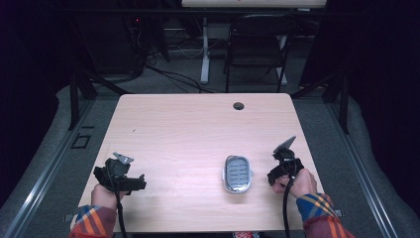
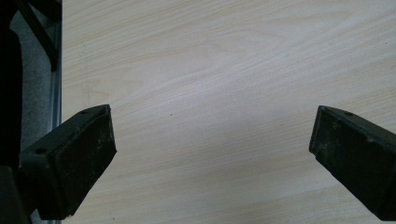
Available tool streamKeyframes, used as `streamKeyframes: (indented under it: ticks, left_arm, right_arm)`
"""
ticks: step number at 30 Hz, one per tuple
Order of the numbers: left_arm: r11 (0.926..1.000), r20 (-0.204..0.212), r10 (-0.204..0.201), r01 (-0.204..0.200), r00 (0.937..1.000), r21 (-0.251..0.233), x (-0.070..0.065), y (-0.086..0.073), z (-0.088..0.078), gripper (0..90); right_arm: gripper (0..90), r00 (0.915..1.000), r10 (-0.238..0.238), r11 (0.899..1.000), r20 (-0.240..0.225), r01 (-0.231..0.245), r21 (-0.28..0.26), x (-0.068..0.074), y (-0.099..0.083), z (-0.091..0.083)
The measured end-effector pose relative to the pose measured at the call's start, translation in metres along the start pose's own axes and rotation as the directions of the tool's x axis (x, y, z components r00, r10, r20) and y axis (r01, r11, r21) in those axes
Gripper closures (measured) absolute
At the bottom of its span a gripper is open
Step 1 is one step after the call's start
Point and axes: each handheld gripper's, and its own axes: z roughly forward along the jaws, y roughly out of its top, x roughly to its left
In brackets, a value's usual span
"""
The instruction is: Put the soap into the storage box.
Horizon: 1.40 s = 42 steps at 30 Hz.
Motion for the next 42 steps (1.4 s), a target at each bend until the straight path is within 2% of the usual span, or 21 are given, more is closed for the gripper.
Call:
streamKeyframes:
  ticks: [3, 6, 8, 12, 19, 22, 23, 27, 28, 29, 32, 33, 34, 36, 37, 42]
  left_arm:
    - [1.0, 0.001, 0.0, 0.0, 1.0, 0.0, 0.0, 0.0, 0.0, 0.2]
    - [1.0, 0.002, 0.001, -0.001, 1.0, 0.002, 0.0, 0.0, 0.0, 0.2]
    - [1.0, 0.0, 0.0, 0.0, 1.0, -0.001, 0.0, 0.0, 0.0, 0.2]
    - [1.0, 0.002, 0.001, -0.001, 1.0, 0.002, 0.0, 0.0, 0.0, 0.2]
    - [1.0, 0.002, 0.003, -0.003, 1.0, 0.002, 0.0, 0.0, 0.0, 0.2]
    - [1.0, 0.0, 0.0, 0.0, 1.0, -0.001, 0.0, 0.0, 0.0, 0.2]
    - [1.0, 0.002, 0.001, -0.001, 1.0, -0.001, 0.0, 0.0, 0.0, 0.2]
    - [1.0, 0.002, 0.001, -0.001, 1.0, -0.001, 0.0, 0.0, 0.0, 0.2]
    - [1.0, 0.002, 0.003, -0.003, 1.0, -0.001, 0.0, 0.0, 0.0, 0.2]
    - [1.0, 0.002, 0.003, -0.003, 1.0, -0.001, 0.0, 0.0, 0.0, 0.2]
    - [1.0, 0.002, 0.003, -0.003, 1.0, -0.002, 0.0, 0.0, 0.0, 0.2]
    - [1.0, 0.002, 0.0, 0.0, 1.0, -0.002, 0.0, 0.0, 0.0, 0.2]
    - [1.0, 0.002, 0.0, 0.0, 1.0, -0.002, 0.0, 0.0, 0.0, 0.2]
    - [1.0, 0.002, 0.003, -0.003, 1.0, -0.001, 0.0, 0.0, 0.0, 0.2]
    - [1.0, 0.002, 0.003, -0.003, 1.0, 0.0, 0.0, 0.0, 0.0, 0.2]
    - [1.0, 0.002, 0.001, -0.001, 1.0, -0.002, 0.0, 0.0, 0.0, 0.2]
  right_arm:
    - [25.6, 0.9999, 0.015, 1.0, 0.005, -0.015, -0.014, 0.001, 0.0, 0.001]
    - [27.1, 0.9999, -0.003, 1.0, 0.011, 0.002, 0.012, -0.001, 0.0, 0.0]
    - [27.6, 0.9999, 0.01, 1.0, 0.003, -0.01, -0.009, 0.0, 0.0, 0.002]
    - [28.8, 0.9999, 0.013, 1.0, 0.01, -0.013, -0.01, 0.001, 0.0, 0.001]
    - [31.3, 0.9996, -0.007, 1.0, 0.026, 0.006, 0.012, 0.001, 0.001, 0.0]
    - [31.8, 0.9997, -0.005, 1.0, 0.024, 0.005, 0.011, 0.001, 0.001, 0.0]
    - [32.4, 0.9998, 0.007, 1.0, 0.018, -0.007, -0.007, 0.001, 0.001, 0.001]
    - [33.0, 0.9998, -0.011, 1.0, 0.017, 0.01, 0.017, -0.002, 0.002, -0.002]
    - [33.2, 0.9999, 0.005, 1.0, 0.011, -0.005, -0.005, -0.002, 0.001, 0.0]
    - [33.5, 0.9999, -0.003, 1.0, 0.01, 0.002, 0.007, -0.004, 0.001, -0.002]
    - [34.3, 0.9999, 0.009, 1.0, 0.005, -0.009, -0.022, -0.005, 0.0, -0.004]
    - [34.5, 1.0, -0.003, 1.0, 0.007, 0.003, -0.007, -0.006, 0.001, -0.006]
    - [34.7, 1.0, 0.009, 1.0, 0.004, -0.009, -0.024, -0.006, 0.0, -0.006]
    - [35.0, 1.0, -0.006, 1.0, 0.005, 0.006, -0.017, -0.006, 0.001, -0.009]
    - [35.1, 1.0, 0.005, 0.999, -0.004, -0.005, -0.039, -0.006, 0.0, -0.009]
    - [35.7, 0.9998, -0.02, 1.0, 0.009, 0.02, -0.013, -0.006, 0.001, -0.011]
